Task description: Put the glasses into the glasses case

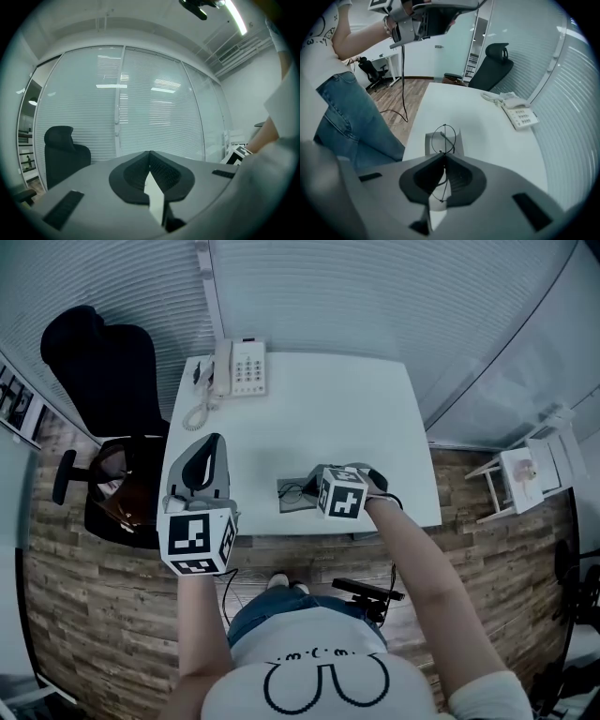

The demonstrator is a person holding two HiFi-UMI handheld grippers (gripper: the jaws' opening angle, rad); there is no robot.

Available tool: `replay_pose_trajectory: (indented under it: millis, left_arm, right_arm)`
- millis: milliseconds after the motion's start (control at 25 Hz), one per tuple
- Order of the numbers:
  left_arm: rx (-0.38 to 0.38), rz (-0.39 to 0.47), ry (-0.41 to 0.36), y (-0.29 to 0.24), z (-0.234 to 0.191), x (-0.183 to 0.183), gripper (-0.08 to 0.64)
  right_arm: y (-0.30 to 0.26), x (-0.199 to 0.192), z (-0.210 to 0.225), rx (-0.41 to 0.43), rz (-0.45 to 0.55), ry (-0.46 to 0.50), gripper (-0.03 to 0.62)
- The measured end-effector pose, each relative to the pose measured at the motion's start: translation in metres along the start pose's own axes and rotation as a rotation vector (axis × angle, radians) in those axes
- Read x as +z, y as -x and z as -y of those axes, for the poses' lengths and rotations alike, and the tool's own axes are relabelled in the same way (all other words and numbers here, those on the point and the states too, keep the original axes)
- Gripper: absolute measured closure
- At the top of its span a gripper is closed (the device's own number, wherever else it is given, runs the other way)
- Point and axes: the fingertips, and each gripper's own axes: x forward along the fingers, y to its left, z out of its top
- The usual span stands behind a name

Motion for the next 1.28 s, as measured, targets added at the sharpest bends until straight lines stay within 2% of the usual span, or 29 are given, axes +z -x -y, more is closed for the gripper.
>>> replay_pose_trajectory:
  millis: [240,480,960,1280]
  left_arm:
    - [0.013,-0.016,0.003,-0.006,-0.003,-0.004,0.545]
    - [0.016,-0.024,-0.001,-0.006,-0.002,-0.004,0.545]
    - [0.031,-0.064,0.005,0.004,-0.012,-0.021,0.545]
    - [0.025,-0.074,0.015,0.008,-0.013,-0.029,0.545]
  right_arm:
    - [-0.017,-0.007,-0.002,-0.009,0.0,-0.028,0.572]
    - [-0.01,-0.013,0.001,0.012,0.019,-0.049,0.572]
    - [-0.035,-0.017,-0.015,0.067,-0.076,0.004,0.571]
    - [-0.039,-0.015,-0.012,-0.001,-0.082,-0.006,0.568]
